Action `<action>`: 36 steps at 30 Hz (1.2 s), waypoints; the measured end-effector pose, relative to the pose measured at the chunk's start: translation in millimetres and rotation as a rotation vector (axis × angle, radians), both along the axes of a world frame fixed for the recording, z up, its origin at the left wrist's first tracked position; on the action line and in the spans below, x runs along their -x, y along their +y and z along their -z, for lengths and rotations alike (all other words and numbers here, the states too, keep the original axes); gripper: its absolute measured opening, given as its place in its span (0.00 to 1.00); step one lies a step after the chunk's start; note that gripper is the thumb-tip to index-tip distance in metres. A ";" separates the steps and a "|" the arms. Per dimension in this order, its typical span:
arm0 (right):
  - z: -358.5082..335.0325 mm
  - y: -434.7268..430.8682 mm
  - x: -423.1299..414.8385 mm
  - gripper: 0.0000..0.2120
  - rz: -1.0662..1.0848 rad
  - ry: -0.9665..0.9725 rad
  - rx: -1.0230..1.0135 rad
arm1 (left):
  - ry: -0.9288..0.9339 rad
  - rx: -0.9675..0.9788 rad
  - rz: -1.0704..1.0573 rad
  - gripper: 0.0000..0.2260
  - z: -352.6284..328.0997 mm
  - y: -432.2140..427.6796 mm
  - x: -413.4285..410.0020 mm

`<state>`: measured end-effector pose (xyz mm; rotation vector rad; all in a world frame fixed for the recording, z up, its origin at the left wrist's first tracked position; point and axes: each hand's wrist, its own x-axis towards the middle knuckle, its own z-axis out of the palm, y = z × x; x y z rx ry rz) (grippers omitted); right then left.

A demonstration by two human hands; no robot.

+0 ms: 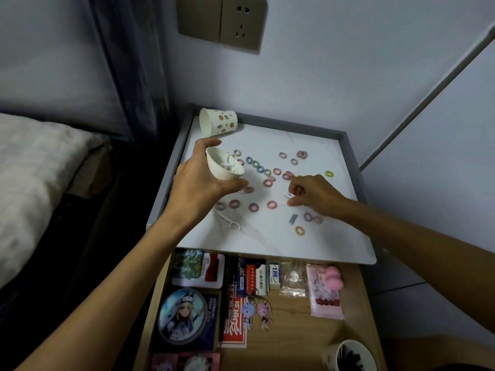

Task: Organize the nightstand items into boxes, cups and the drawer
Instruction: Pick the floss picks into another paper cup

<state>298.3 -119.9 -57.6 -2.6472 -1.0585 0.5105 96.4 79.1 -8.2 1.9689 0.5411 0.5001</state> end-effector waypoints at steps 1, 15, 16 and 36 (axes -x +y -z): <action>-2.0 -0.1 -1.4 0.08 0.000 -0.003 0.019 | -0.001 0.001 0.000 0.38 0.1 0.1 -0.3; -69.8 23.4 4.2 0.15 -0.085 -0.364 0.604 | 0.016 0.018 0.006 0.37 -1.0 -2.4 2.4; -72.4 23.9 4.0 0.11 -0.083 -0.372 0.642 | 0.018 0.019 0.005 0.37 -0.4 -1.9 3.3; -129.9 107.8 78.1 0.08 -0.487 0.029 -0.045 | 0.044 -0.058 0.062 0.37 1.9 -1.5 9.2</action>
